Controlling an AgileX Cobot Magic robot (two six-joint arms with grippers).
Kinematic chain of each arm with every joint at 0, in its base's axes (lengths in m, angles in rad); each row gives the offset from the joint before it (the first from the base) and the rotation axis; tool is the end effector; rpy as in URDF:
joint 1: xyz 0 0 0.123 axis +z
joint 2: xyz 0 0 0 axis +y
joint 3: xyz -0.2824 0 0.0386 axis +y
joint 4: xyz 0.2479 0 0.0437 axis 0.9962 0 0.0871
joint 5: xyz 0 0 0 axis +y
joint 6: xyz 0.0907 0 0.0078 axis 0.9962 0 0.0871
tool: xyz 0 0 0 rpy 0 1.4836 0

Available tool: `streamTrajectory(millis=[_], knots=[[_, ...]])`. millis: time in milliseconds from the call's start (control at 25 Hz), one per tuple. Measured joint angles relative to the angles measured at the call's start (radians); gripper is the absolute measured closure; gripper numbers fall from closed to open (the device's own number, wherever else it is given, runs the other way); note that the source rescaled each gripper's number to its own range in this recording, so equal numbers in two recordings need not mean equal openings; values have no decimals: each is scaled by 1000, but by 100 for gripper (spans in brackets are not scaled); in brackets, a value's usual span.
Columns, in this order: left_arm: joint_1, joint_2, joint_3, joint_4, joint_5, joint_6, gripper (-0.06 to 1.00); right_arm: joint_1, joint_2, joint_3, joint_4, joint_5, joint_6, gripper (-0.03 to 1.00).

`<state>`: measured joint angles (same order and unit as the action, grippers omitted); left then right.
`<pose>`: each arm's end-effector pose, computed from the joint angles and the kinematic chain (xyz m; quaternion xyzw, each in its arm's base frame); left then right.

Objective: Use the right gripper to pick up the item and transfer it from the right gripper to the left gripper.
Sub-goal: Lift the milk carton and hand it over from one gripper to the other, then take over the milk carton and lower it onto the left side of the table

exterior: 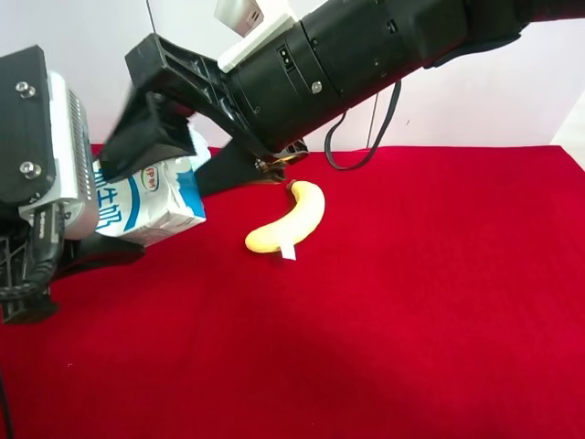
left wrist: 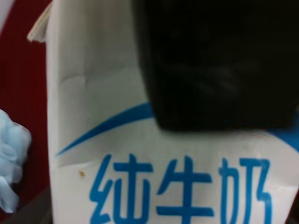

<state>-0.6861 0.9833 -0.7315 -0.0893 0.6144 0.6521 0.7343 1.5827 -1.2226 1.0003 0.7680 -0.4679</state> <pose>0.1450 -0.1248 0.2962 0.5531 0.7377 -0.0443 0.3846 0.2190 0.2695 0.3079 -0.2764 0.8374 0.4387 0.1731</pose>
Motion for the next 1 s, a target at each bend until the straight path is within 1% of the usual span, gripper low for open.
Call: streamTrajectory(millis=[40,80,200,480,640,840,1000], knots=[[0,0,0,0,1,0,92,0,0,0,-10,1,4,5],[0,0,0,0,2,0,92,0,0,0,-18,2,8,2],[0,0,0,0,3,0,92,0,0,0,-28,3,9,-2],[0,0,0,0,3,0,92,0,-5,0,-35,11,17,-3],[0,0,0,0,3,0,92,0,-36,0,-52,44,20,-3],[0,0,0,0,3,0,92,0,-77,0,-146,97,87,-3],[0,0,0,0,3,0,92,0,-98,0,-226,179,145,-3]])
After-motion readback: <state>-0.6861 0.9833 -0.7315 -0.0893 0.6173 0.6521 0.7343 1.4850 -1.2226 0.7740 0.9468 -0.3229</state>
